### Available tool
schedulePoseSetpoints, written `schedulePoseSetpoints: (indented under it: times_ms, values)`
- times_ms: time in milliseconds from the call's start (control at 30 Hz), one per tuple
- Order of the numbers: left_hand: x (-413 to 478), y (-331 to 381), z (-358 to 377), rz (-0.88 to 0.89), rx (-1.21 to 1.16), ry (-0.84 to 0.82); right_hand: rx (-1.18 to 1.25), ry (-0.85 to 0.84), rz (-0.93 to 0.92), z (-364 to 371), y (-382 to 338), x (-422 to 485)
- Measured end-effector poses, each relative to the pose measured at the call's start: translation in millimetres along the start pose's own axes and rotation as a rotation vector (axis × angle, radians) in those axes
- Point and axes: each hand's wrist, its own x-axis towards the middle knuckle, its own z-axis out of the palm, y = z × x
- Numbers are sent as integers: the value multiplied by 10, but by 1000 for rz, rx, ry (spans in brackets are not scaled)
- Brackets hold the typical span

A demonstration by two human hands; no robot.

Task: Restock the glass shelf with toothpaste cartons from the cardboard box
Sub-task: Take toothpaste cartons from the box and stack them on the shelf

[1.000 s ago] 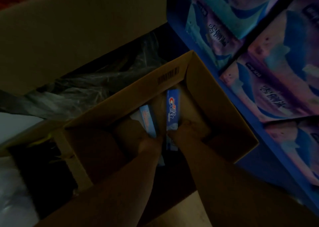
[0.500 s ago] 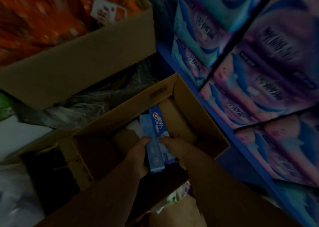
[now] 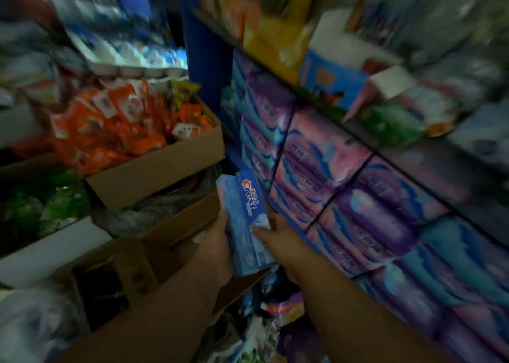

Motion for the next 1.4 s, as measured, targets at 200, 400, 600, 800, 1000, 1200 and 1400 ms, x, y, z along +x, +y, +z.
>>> schedulePoseSetpoints:
  times_ms: [200,400,600,800,1000,1200,1400]
  values:
    - [-1053,281,888,187,-50,-209,-53,135,-295,-473,-781,-1071]
    - [-1926,472,1671,319,20,-468,-64,200,-539,-996,-1374,-2025]
    - [-2501,526,2401,349,120,-674,-210,374,-606,-1535,-1762,-2849]
    - [-2989,534,3005,348,223,-904,-272,625,-615,-1952,-2034,-3628]
    - [-3410,528,3431,332,315,-1044,-441,790,-529,-2171,-2187,-4429]
    - [-3763,747,3839,526,309,-1091,-674,857,-368,-2324,-2165,-5167]
    - [-4009,689,4110,537,576,-1188,-808,977,-247,-2539,-2178,-5599]
